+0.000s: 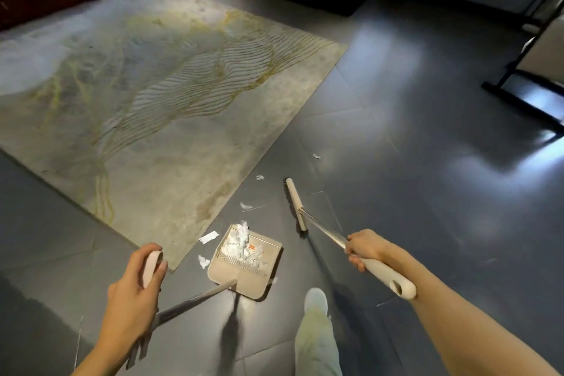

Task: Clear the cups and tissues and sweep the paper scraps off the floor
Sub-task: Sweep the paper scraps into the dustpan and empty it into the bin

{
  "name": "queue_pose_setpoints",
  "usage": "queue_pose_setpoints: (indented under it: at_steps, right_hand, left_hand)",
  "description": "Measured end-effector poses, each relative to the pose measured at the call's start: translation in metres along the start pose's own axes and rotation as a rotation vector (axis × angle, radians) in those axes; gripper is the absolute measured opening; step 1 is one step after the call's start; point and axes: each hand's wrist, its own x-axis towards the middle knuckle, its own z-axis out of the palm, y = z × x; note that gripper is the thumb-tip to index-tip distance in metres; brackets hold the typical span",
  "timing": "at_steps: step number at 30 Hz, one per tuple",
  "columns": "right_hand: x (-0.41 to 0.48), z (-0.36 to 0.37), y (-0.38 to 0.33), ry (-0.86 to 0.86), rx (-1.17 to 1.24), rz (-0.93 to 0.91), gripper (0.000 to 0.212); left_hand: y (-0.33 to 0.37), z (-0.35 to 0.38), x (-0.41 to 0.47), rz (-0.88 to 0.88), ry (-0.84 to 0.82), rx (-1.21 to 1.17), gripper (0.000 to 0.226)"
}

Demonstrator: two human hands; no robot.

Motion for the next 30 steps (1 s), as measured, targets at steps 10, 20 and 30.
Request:
queue_pose_setpoints:
  at_steps: [10, 20, 30]
  right_hand:
    - [0.16, -0.115, -0.113, 0.155, -0.119, -0.052, 0.017]
    - [0.288, -0.189, -0.207, 0.104, -0.47, -0.068, 0.022]
    - [0.219, -0.136, -0.178, -0.21, -0.388, -0.032, 0.028]
  left_hand:
    - [0.09, 0.114, 0.148, -0.031, 0.105, -0.039, 0.032]
    - [0.13, 0.171, 0.24, -0.047, 0.196, -0.028, 0.028]
    - [0.129, 0.167, 0.234, -0.103, 0.227, -0.004, 0.021]
